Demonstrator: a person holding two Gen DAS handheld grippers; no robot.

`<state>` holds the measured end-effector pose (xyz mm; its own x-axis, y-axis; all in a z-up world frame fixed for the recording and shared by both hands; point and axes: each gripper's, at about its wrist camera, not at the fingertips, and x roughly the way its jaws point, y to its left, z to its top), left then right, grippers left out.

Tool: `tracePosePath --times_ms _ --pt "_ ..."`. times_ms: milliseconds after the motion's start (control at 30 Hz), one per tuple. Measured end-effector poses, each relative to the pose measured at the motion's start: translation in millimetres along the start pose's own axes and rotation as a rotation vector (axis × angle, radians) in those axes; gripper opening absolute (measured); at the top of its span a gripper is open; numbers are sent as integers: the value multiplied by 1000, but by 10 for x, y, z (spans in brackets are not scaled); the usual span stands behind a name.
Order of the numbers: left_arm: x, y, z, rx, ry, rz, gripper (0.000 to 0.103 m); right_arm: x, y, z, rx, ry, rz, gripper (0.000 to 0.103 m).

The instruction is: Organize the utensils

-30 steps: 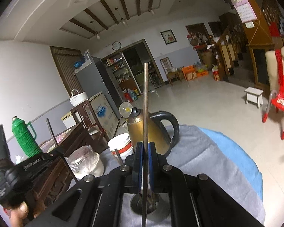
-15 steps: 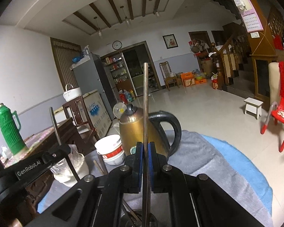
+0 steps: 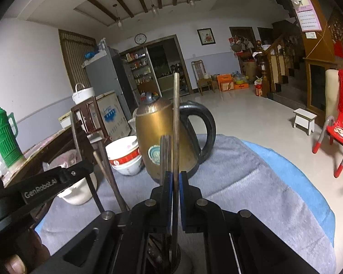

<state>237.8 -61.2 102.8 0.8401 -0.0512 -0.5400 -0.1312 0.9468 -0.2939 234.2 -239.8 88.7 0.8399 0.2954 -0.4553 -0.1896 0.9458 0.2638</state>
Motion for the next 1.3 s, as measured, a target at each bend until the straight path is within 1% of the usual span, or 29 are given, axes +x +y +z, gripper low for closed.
tracePosePath --times_ms 200,467,1300 --pt "29 10 -90 13 41 -2 6 17 -6 -104 -2 35 -1 6" --pt "-15 9 -173 24 75 -13 6 -5 47 -186 -10 68 5 6" --pt "-88 -15 -320 56 159 -20 6 48 62 -257 -12 142 19 7"
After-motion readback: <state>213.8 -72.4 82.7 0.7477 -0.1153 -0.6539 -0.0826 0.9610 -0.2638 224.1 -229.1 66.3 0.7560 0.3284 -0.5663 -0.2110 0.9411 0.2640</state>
